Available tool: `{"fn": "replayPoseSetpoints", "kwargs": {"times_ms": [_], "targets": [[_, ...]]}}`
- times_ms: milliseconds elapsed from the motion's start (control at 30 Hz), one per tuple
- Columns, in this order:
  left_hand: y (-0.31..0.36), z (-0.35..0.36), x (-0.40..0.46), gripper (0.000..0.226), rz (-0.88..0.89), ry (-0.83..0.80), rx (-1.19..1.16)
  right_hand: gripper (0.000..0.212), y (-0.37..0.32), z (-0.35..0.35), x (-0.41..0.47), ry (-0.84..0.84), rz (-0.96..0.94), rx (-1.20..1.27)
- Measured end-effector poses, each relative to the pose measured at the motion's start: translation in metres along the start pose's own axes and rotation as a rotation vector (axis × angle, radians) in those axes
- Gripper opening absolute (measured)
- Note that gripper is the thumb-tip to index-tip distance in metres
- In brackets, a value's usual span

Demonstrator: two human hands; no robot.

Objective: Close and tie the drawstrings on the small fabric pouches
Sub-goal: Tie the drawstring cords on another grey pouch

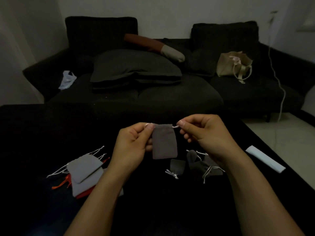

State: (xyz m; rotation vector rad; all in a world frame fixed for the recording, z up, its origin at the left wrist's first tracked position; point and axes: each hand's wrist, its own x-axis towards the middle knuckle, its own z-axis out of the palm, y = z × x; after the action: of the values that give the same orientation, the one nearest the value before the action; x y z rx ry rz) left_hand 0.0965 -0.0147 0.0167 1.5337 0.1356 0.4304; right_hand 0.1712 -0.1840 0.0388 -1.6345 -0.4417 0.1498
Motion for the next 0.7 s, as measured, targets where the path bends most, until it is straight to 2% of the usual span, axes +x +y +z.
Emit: {"fn": "replayPoseSetpoints", "kwargs": {"times_ms": [200,300,367,467,533,600,700], "targets": [[0.000,-0.019,-0.003,0.031,0.025,-0.009,0.331,0.014,0.005,-0.002,0.004,-0.013,-0.023,-0.216],[0.003,-0.030,-0.003,0.036,0.027,0.034,0.306,0.016,0.006,-0.004,0.003,-0.017,-0.036,-0.296],[0.004,-0.036,0.000,0.038,0.032,0.103,0.274,0.017,0.005,-0.007,0.002,0.052,-0.082,-0.364],[0.001,-0.037,0.003,0.043,-0.015,0.200,0.169,0.021,0.002,-0.005,0.001,0.080,-0.105,-0.342],[0.001,-0.033,0.006,0.047,-0.103,0.179,-0.086,0.026,0.002,0.002,0.000,0.014,-0.026,-0.132],[0.004,-0.030,0.007,0.046,-0.192,0.067,-0.417,0.027,-0.001,0.011,0.000,-0.062,0.095,0.226],[0.011,-0.022,0.001,0.046,-0.255,-0.081,-0.752,0.028,-0.010,0.025,-0.002,-0.142,0.223,0.686]]}}
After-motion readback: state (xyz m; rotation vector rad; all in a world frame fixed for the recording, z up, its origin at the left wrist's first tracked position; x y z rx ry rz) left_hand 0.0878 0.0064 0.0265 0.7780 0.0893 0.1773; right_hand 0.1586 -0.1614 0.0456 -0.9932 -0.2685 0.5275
